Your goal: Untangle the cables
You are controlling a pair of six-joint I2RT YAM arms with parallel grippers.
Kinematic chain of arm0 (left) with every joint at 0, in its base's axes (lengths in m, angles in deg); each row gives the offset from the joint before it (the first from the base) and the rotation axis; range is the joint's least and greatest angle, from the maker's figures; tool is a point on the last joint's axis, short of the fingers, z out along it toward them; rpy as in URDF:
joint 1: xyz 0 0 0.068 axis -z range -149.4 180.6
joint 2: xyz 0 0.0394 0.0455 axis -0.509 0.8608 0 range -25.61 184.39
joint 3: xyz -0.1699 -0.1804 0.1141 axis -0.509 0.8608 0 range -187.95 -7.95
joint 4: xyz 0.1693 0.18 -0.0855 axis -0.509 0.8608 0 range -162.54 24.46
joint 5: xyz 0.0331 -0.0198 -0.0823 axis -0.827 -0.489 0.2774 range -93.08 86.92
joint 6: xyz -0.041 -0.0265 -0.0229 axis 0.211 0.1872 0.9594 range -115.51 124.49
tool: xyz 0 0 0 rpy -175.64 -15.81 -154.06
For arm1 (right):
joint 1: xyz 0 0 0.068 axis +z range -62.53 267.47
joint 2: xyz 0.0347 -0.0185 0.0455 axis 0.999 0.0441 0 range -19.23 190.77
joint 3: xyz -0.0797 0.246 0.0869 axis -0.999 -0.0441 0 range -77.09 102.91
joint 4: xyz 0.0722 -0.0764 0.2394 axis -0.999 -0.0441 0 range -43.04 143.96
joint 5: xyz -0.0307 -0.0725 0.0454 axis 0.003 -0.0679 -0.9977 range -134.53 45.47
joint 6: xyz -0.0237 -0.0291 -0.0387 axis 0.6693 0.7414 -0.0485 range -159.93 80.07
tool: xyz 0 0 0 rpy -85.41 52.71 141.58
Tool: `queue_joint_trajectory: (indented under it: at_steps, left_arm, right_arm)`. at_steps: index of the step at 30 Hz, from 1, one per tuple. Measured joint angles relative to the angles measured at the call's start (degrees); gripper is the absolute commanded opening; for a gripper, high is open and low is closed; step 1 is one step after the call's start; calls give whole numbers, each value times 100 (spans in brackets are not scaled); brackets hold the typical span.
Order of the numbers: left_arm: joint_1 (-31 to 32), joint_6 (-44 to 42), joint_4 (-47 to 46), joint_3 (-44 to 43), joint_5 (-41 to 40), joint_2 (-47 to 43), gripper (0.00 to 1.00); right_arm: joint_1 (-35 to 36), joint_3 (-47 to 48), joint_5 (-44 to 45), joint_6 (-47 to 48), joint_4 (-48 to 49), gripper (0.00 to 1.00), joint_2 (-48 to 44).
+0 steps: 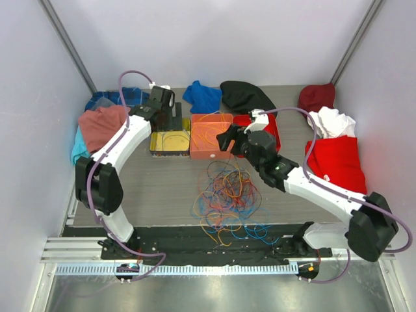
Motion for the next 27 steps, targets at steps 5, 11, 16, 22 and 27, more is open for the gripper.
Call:
queue_joint_trajectory:
  at_steps: [5, 11, 16, 22, 27]
  left_arm:
    - [-74, 302, -256, 22, 1143, -120, 87]
    - [-286, 717, -411, 26, 2087, -240, 87]
    - [-345, 890, -476, 26, 2330, -240, 87]
    - [-343, 1104, -498, 26, 2164, -238, 87]
    - [-343, 1274, -511, -33, 1915, -146, 87]
  right_arm:
    - [-498, -155, -809, -444, 619, 74, 560]
    - [-634, -177, -1823, -758, 1585, 72, 1355]
    - [-614, -177, -2579, -1088, 2295, 72, 1956]
    - [-240, -61, -2865, -1075, 2559, 72, 2146]
    - [315, 535, -2824, -680, 2337, 73, 2409]
